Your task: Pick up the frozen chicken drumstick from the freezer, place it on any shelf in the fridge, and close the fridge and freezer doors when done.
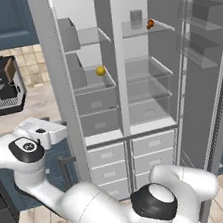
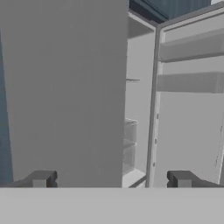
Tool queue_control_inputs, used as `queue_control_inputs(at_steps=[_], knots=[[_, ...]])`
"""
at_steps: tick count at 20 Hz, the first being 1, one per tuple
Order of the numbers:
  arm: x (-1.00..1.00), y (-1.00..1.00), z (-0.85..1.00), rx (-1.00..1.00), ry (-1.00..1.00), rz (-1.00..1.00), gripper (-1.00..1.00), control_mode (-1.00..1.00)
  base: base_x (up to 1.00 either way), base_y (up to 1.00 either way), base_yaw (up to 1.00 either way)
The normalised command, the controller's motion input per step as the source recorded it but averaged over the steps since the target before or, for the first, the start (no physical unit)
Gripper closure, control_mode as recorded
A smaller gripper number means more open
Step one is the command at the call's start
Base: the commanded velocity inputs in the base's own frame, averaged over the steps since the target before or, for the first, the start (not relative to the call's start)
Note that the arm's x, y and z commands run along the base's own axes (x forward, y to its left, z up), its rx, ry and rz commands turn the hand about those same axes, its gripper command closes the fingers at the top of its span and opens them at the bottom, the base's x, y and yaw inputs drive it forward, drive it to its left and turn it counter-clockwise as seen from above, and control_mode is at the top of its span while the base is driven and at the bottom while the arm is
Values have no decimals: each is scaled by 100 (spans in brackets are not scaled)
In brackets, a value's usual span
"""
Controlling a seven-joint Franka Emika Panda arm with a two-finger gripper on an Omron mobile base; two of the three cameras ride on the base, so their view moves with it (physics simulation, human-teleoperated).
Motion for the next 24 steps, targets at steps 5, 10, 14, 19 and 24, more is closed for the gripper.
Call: queue_control_inputs(at_steps=[5, 10, 14, 19, 24], knots=[[39, -1, -13, -4, 6, 0, -100, -100, 0, 0, 0], [34, -7, -8, 0, 4, 0, -100, -100, 0, 0, 0], [38, -21, -1, 0, 2, 0, -100, -100, 0, 0, 0], [28, -44, 0, 0, 1, 0, -100, -100, 0, 0, 0], [19, -56, 0, 0, 0, 0, -100, -100, 0, 0, 0]])
